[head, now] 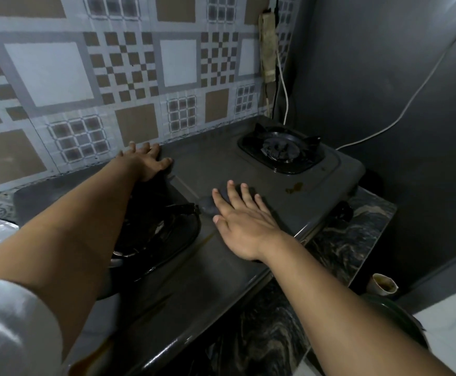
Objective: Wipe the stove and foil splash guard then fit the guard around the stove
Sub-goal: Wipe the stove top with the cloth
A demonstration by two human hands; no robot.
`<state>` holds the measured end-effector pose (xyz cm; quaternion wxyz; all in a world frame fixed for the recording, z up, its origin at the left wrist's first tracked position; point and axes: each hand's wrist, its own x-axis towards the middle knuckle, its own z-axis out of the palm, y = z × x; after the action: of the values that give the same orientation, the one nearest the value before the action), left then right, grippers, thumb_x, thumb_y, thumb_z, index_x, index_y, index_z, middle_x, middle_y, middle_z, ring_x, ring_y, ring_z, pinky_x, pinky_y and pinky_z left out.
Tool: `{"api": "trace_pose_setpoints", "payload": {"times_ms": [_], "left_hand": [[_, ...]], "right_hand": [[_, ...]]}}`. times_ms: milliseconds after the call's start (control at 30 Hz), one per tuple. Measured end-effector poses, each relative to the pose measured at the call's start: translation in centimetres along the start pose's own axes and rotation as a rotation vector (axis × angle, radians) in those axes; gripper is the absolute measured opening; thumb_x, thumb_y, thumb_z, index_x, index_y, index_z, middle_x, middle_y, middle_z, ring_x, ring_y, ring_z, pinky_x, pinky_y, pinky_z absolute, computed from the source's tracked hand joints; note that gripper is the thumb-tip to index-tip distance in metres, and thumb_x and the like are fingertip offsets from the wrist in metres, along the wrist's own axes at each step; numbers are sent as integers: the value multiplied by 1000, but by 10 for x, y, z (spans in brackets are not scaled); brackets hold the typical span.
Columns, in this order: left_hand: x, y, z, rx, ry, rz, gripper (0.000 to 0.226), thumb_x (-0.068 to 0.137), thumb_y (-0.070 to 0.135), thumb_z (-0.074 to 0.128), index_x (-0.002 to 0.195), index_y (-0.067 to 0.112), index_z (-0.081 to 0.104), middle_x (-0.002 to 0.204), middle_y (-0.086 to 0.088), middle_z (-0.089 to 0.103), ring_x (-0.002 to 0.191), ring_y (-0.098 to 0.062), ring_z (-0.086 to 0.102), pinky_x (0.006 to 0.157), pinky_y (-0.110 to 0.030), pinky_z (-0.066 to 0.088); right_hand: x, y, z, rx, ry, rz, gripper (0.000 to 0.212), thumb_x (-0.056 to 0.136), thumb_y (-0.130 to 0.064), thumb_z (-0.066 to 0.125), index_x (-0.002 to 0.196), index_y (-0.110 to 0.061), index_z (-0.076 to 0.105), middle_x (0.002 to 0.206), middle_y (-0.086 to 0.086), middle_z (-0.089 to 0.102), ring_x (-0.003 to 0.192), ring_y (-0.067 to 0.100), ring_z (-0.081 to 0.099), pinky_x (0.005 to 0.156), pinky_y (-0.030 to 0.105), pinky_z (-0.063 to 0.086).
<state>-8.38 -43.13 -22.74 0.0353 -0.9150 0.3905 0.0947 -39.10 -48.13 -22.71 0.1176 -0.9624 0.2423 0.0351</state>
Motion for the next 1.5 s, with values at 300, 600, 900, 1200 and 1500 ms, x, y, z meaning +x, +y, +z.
{"api": "trace_pose_setpoints", "payload": {"times_ms": [300,600,900,1200,1500], "left_hand": [[-12,16,-15,120,178,130,59,103,50,32,155,25,24,165,-7,17,152,-34,6,121,-55,12],[-60,62,-43,-237,201,314,44,100,40,49,142,25,52,135,-12,60,123,-31,55,103,-40,43],[-52,138,-18,-44,-61,516,61,104,45,35,158,24,14,167,-6,2,152,-32,-6,122,-54,6],[-50,136,11,-14,-31,464,58,104,53,15,157,37,-1,166,3,-9,152,-27,-9,123,-45,-3],[-50,136,12,6,-35,456,57,103,53,11,156,37,-3,166,4,-11,152,-25,-11,123,-43,-5]], "right_hand": [[-11,5,0,-9,26,-77,57,104,-43,18,155,-32,-4,162,-1,-19,148,21,-20,120,44,-10],[-12,7,1,-13,45,-99,58,103,-44,18,156,-30,-3,163,-1,-17,148,21,-20,120,45,-9],[-18,11,1,17,60,-100,58,103,-45,23,156,-32,2,163,-1,-18,148,20,-22,119,43,-12],[-26,63,-9,10,48,36,56,103,-48,16,155,-37,-2,162,-7,-17,148,21,-21,119,48,-12],[0,148,-26,3,65,290,57,101,-50,14,155,-36,-1,163,-6,-17,147,25,-23,116,57,-13]]}}
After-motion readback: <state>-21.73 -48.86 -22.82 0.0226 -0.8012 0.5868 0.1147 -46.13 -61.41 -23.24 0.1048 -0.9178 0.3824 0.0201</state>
